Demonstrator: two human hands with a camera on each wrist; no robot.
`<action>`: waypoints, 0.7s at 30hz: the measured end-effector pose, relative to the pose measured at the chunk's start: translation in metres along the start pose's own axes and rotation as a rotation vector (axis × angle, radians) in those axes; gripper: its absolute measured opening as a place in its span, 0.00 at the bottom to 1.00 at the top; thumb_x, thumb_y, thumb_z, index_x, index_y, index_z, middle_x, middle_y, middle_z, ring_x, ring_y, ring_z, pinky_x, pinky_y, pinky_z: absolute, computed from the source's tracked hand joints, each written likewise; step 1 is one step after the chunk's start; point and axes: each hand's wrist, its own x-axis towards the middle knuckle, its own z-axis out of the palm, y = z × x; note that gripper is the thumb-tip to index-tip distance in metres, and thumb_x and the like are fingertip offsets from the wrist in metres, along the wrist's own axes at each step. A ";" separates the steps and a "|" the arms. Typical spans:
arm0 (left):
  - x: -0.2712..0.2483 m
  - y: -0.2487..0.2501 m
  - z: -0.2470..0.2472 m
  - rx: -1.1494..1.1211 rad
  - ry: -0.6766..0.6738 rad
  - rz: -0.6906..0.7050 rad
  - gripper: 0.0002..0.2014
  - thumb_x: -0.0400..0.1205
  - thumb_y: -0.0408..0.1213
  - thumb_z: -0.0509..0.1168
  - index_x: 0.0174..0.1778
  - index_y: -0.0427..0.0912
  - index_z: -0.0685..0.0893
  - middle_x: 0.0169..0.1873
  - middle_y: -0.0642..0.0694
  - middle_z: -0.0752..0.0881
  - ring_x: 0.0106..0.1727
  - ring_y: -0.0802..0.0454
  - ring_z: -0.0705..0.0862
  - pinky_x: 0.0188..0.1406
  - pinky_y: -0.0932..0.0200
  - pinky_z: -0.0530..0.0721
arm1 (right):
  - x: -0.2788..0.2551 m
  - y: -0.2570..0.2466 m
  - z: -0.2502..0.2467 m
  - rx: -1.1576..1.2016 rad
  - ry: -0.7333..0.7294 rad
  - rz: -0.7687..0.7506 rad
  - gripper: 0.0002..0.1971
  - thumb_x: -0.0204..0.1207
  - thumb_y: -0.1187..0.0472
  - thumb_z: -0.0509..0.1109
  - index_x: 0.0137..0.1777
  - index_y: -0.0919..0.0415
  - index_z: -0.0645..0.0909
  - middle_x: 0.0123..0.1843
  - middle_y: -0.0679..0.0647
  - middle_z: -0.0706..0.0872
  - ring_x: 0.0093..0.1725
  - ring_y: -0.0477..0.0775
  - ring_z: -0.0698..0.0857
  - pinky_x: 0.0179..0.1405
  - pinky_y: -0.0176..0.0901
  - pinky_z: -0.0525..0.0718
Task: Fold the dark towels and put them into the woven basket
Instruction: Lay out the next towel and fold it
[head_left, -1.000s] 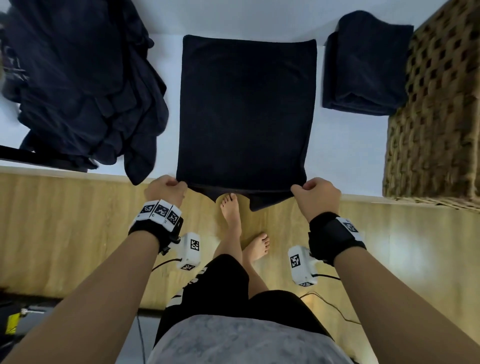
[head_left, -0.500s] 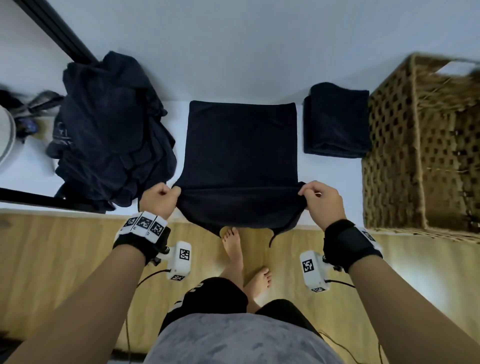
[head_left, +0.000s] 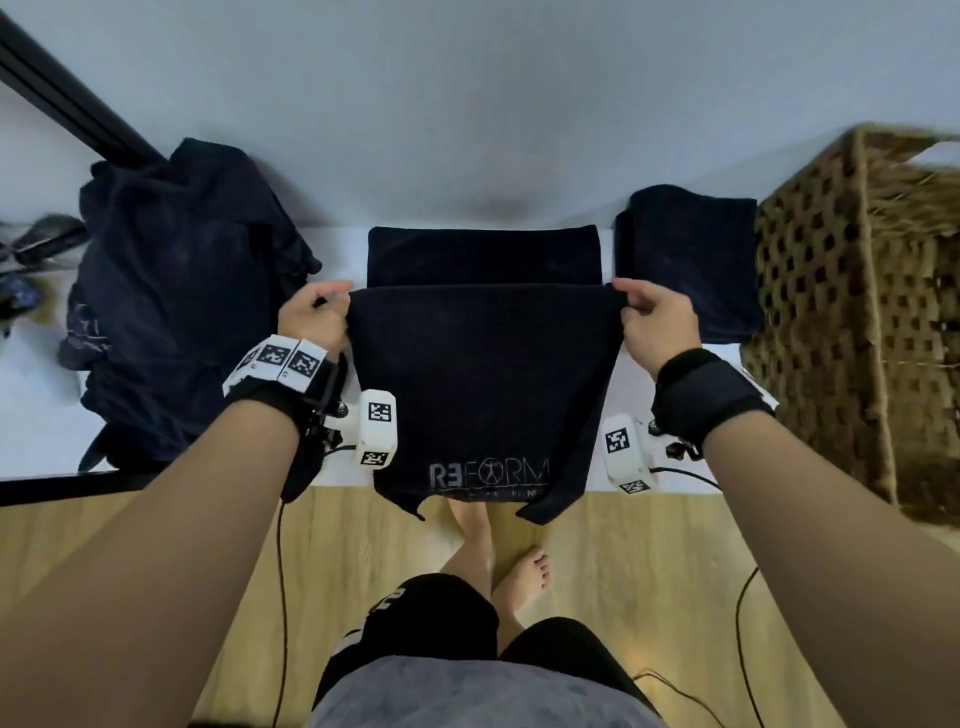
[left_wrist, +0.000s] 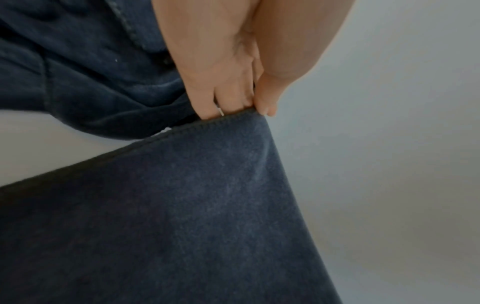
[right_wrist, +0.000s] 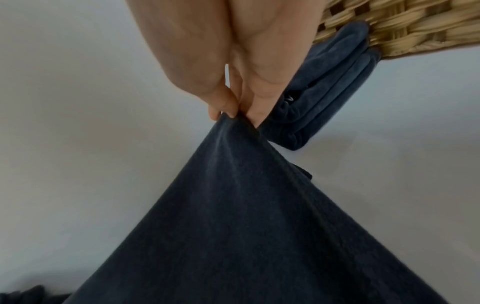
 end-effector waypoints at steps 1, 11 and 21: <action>0.003 -0.004 0.002 0.007 -0.055 0.002 0.08 0.84 0.29 0.63 0.51 0.43 0.87 0.47 0.34 0.86 0.48 0.38 0.85 0.51 0.44 0.85 | 0.004 0.001 0.003 -0.004 -0.014 0.019 0.20 0.80 0.69 0.64 0.69 0.54 0.83 0.61 0.52 0.88 0.64 0.50 0.85 0.69 0.37 0.77; -0.040 -0.063 -0.012 0.600 -0.093 0.134 0.09 0.81 0.33 0.69 0.57 0.41 0.86 0.48 0.50 0.87 0.48 0.56 0.83 0.52 0.69 0.73 | -0.060 0.050 0.026 -0.208 -0.064 0.084 0.03 0.74 0.58 0.76 0.43 0.54 0.84 0.42 0.47 0.88 0.43 0.46 0.84 0.46 0.33 0.75; -0.119 -0.127 -0.026 0.793 -0.145 -0.077 0.12 0.77 0.48 0.74 0.38 0.43 0.84 0.35 0.47 0.88 0.39 0.51 0.87 0.38 0.58 0.84 | -0.140 0.105 0.054 -0.513 -0.402 0.260 0.26 0.67 0.32 0.73 0.30 0.57 0.87 0.29 0.51 0.89 0.35 0.49 0.87 0.37 0.43 0.87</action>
